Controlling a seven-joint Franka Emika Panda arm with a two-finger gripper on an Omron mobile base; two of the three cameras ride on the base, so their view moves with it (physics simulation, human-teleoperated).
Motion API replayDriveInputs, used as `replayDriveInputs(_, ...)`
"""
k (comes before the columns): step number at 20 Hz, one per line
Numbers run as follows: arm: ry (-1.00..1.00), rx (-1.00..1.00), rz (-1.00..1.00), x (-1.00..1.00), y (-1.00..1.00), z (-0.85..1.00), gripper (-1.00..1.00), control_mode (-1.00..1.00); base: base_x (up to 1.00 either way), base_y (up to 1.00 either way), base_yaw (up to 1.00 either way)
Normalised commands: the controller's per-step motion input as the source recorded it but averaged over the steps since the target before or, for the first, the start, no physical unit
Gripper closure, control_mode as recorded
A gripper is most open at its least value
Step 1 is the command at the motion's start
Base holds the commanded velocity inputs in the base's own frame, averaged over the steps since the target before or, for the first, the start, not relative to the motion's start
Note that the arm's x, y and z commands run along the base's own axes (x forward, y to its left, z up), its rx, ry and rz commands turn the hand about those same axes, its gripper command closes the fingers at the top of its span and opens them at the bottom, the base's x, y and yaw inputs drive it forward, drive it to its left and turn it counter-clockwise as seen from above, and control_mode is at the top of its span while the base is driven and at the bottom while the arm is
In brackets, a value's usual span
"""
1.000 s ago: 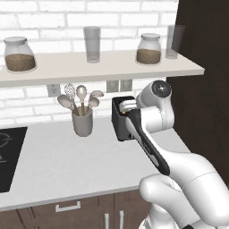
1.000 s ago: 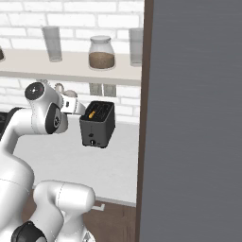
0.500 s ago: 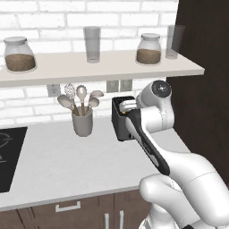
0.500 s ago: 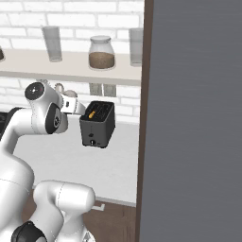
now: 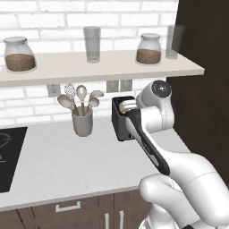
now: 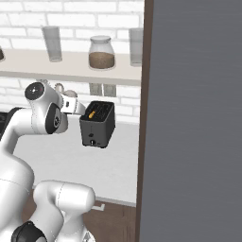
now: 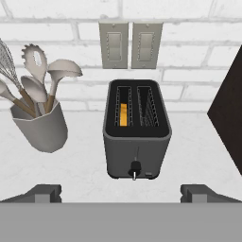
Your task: Start the toaster. Once the lever pops up, take the bread to the plate on the dining counter.
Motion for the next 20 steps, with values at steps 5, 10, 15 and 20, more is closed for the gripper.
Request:
replayDriveInputs(5,0.00,0.00,0.00,0.00,0.00,0.00,-1.00,-1.00,0.00,0.00,0.00)
replayDriveInputs(10,0.00,0.00,0.00,0.00,0.00,0.00,-1.00,-1.00,0.00,0.00,0.00)
replayDriveInputs(15,0.00,0.00,0.00,0.00,0.00,0.00,-1.00,-1.00,0.00,0.00,0.00)
replayDriveInputs(20,0.00,0.00,0.00,0.00,0.00,0.00,-1.00,-1.00,0.00,0.00,0.00)
